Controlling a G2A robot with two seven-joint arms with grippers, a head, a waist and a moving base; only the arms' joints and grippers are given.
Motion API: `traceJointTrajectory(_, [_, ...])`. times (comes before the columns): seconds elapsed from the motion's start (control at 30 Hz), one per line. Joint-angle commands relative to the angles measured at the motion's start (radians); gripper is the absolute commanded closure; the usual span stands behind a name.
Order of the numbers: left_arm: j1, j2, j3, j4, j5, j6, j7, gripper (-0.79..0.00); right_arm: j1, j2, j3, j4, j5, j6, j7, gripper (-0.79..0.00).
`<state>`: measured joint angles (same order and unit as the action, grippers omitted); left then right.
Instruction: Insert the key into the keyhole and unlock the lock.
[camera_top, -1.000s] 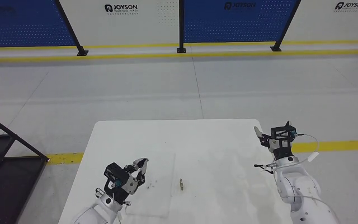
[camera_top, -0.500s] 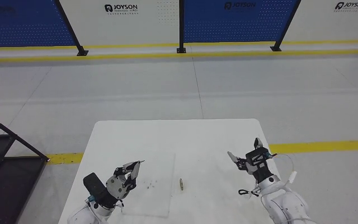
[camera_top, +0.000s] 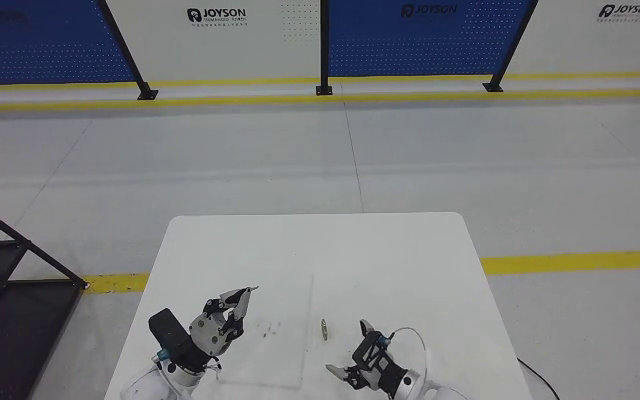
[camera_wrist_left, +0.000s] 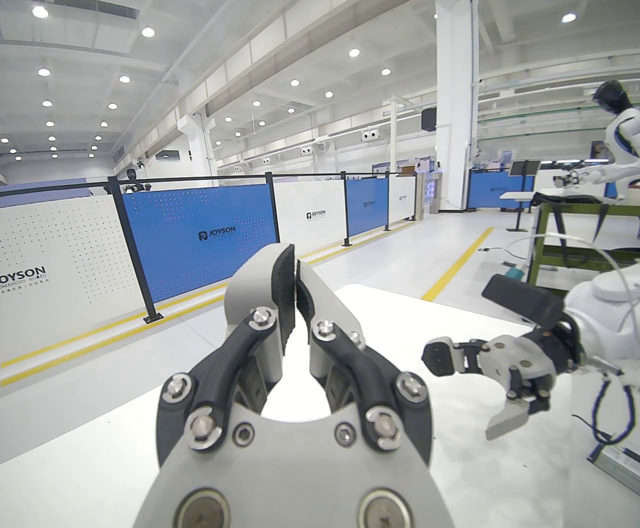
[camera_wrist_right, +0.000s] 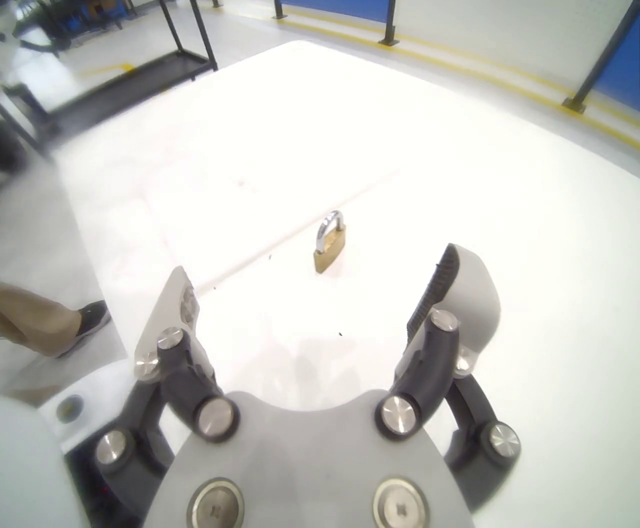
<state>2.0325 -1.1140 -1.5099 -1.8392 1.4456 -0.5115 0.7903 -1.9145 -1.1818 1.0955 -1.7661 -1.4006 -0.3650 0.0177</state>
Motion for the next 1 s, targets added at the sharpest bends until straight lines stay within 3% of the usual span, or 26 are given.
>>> traceJointTrajectory(0.0, [0.000,0.000,0.000,0.000,0.000,0.000,0.000,0.000,0.042,-0.009,-0.034,0.041,0.026,0.025,0.027,-0.785])
traceJointTrajectory(0.17, [0.000,0.000,0.000,0.000,0.000,0.000,0.000,0.000,0.130,-0.035,-0.111,0.130,0.074,0.111,0.063,-0.785])
traceJointTrajectory(0.5, [0.000,0.000,0.000,0.000,0.000,0.000,0.000,0.000,0.215,-0.069,-0.234,0.242,-0.068,0.318,0.025,-0.785])
traceJointTrajectory(0.6, [0.000,0.000,0.000,0.000,0.000,0.000,0.000,0.000,0.230,-0.078,-0.257,0.260,-0.083,0.355,0.020,-0.693])
traceJointTrajectory(0.8, [0.000,0.000,0.000,0.000,0.000,0.000,0.000,0.000,0.258,-0.092,-0.286,0.286,-0.073,0.381,0.028,-0.388])
traceJointTrajectory(0.97, [0.000,0.000,0.000,0.000,0.000,0.000,0.000,0.000,0.274,-0.100,-0.297,0.306,-0.062,0.402,0.028,-0.357])
